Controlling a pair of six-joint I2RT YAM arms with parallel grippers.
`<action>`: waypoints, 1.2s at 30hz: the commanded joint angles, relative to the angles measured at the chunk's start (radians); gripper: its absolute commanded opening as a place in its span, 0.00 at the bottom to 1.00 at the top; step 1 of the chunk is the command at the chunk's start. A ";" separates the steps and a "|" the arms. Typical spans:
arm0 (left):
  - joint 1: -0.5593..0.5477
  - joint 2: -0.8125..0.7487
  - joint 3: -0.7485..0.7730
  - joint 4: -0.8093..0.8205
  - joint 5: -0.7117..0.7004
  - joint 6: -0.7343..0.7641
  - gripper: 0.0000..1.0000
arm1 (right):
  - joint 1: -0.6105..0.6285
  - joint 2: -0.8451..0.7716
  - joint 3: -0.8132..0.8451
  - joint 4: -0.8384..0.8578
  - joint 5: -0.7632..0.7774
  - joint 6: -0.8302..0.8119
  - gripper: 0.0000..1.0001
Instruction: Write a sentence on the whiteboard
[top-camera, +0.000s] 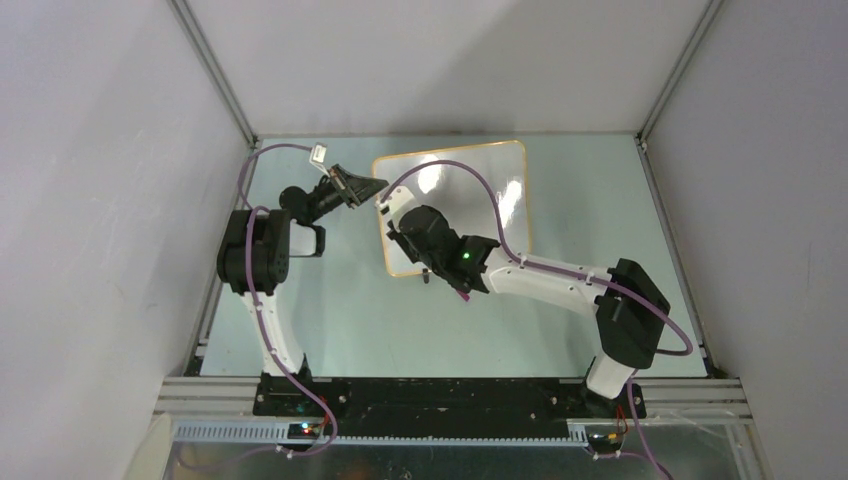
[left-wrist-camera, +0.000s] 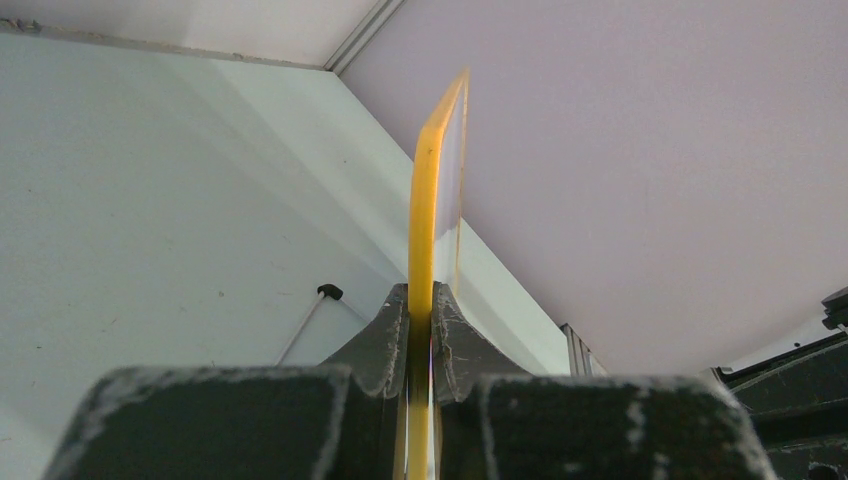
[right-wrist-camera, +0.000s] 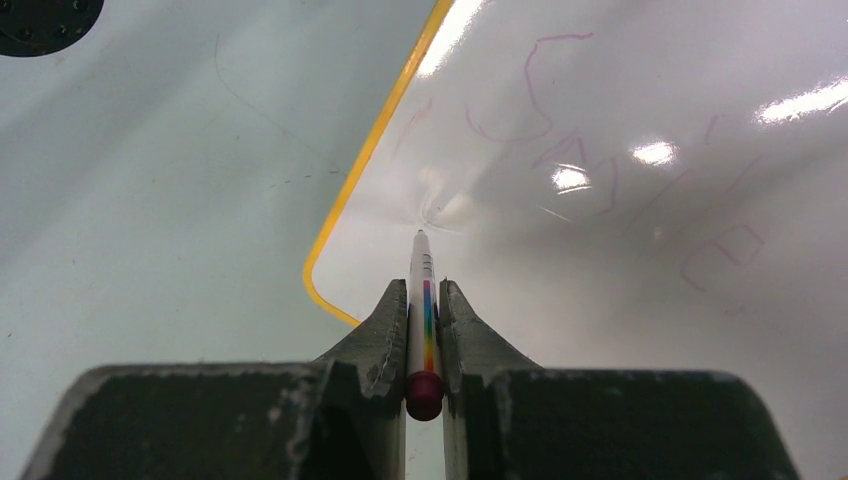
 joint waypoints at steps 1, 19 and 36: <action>-0.015 -0.004 -0.020 0.020 0.057 0.073 0.00 | -0.005 -0.024 0.048 0.036 0.020 -0.020 0.00; -0.015 -0.004 -0.020 0.020 0.058 0.073 0.00 | -0.011 0.055 0.127 -0.009 0.005 -0.023 0.00; -0.015 -0.005 -0.021 0.019 0.058 0.073 0.00 | -0.002 0.105 0.158 -0.033 0.013 -0.015 0.00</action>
